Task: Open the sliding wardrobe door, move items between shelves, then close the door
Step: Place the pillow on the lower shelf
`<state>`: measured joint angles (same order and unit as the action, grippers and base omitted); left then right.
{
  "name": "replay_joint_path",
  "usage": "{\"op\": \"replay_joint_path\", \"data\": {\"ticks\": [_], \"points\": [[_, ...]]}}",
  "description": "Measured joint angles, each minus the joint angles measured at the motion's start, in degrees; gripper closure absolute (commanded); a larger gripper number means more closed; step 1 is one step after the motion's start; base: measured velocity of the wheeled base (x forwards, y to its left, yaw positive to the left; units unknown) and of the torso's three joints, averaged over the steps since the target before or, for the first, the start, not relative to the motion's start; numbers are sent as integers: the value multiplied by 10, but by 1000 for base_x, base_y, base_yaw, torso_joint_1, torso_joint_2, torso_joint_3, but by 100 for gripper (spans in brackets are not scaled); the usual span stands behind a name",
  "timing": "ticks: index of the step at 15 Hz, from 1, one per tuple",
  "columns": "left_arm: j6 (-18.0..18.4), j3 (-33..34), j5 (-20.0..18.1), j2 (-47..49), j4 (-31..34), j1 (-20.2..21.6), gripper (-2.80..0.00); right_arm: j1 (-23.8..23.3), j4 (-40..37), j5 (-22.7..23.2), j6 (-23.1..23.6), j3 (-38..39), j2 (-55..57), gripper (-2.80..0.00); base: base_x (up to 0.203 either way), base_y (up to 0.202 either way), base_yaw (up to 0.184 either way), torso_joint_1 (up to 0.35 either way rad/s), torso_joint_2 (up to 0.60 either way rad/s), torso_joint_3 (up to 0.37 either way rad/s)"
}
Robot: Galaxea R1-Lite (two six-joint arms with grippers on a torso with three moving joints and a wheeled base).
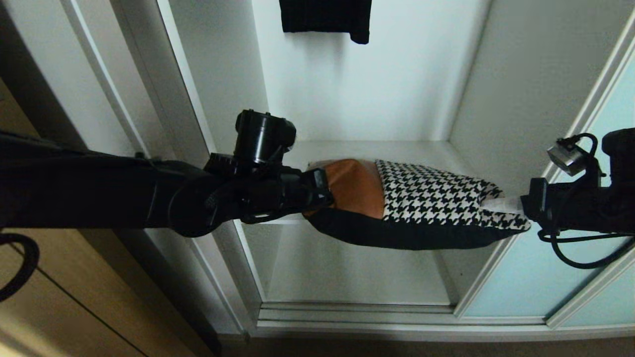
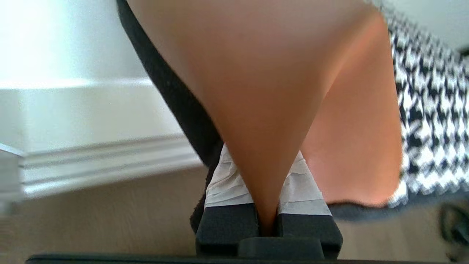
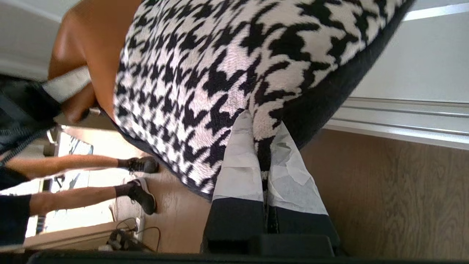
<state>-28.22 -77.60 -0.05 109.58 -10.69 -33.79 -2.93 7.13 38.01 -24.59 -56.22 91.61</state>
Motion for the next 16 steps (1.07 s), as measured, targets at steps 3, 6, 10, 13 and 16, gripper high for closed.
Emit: {"op": "replay_joint_path", "data": {"ticks": [3,6,10,13,16], "points": [[14,36,21,-38,-3,-8,0,4,-1,1,0,35,-51,0,0,0,0,0,0,0],[14,78,22,-80,-5,-22,0,21,-2,1,-1,66,-102,0,0,0,0,0,0,0],[9,114,24,-131,-6,-54,0,41,-4,1,-8,97,-169,0,0,0,0,0,0,0],[6,142,26,-159,-6,-62,0,44,-29,2,-10,108,-211,0,0,0,0,0,0,0],[-2,170,26,-184,-7,-68,0,44,-44,7,-11,119,-242,0,0,0,0,0,0,0]]}}
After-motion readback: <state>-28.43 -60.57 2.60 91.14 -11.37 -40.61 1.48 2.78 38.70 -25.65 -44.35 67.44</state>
